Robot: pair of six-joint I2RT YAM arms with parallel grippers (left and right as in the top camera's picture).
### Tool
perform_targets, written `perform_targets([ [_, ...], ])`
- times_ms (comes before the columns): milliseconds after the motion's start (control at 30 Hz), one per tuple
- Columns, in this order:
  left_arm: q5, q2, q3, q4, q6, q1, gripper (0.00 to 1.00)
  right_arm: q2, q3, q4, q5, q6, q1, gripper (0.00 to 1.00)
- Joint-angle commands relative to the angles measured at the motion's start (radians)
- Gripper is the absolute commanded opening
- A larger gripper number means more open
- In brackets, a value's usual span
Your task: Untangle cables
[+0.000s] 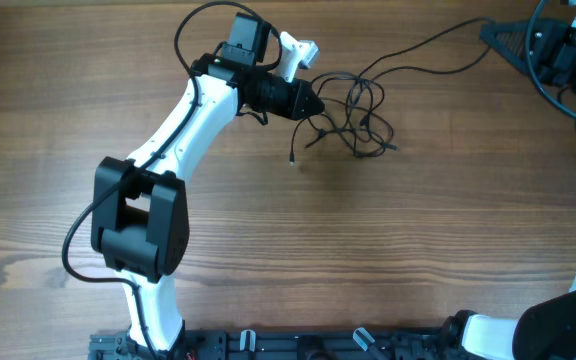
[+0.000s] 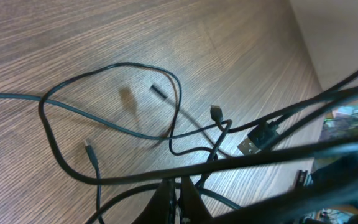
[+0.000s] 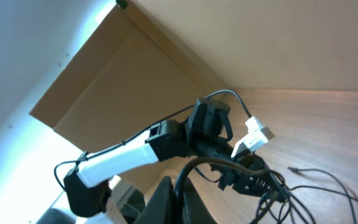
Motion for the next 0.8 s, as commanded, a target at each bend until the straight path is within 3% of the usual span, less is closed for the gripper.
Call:
perform_targets([
  [0,-0.029,0.009,0.002,-0.003,-0.010,-0.003,0.04,0.027,0.012,-0.114,-0.058,-0.142,-0.003,0.05],
  [167,-0.029,0.009,0.002,-0.002,-0.009,-0.007,0.04,0.086,0.012,-0.497,0.143,-0.343,-0.002,0.05],
  [300,-0.029,0.009,0.002,0.003,-0.009,-0.007,0.04,0.118,0.012,-0.831,0.698,-0.410,0.006,0.05],
  [400,-0.029,0.009,0.002,0.005,-0.009,-0.007,0.04,0.121,0.012,-0.924,1.051,-0.407,0.021,0.05],
  [467,-0.029,0.009,0.002,0.005,-0.009,-0.007,0.04,0.120,0.012,-0.943,1.174,-0.403,0.027,0.07],
  [500,-0.029,0.009,0.002,0.005,-0.009,-0.007,0.04,0.120,0.012,-0.949,1.221,-0.397,0.029,0.17],
  [533,-0.029,0.009,0.002,0.005,-0.009,-0.007,0.04,0.120,0.012,-0.950,1.229,-0.390,0.029,0.42],
  [567,-0.028,0.009,0.002,0.005,-0.009,-0.007,0.04,0.120,0.012,-0.950,1.223,-0.378,0.029,0.57],
  [600,-0.028,0.009,0.002,0.005,-0.009,-0.007,0.04,0.120,0.012,-0.949,1.210,-0.379,0.030,0.67],
  [633,-0.028,0.009,0.002,0.004,-0.009,-0.007,0.04,0.120,0.012,-0.949,1.192,-0.380,0.029,0.73],
  [767,-0.028,0.009,0.002,0.005,-0.009,-0.007,0.04,0.121,0.012,-1.000,1.148,-0.384,0.050,0.79],
])
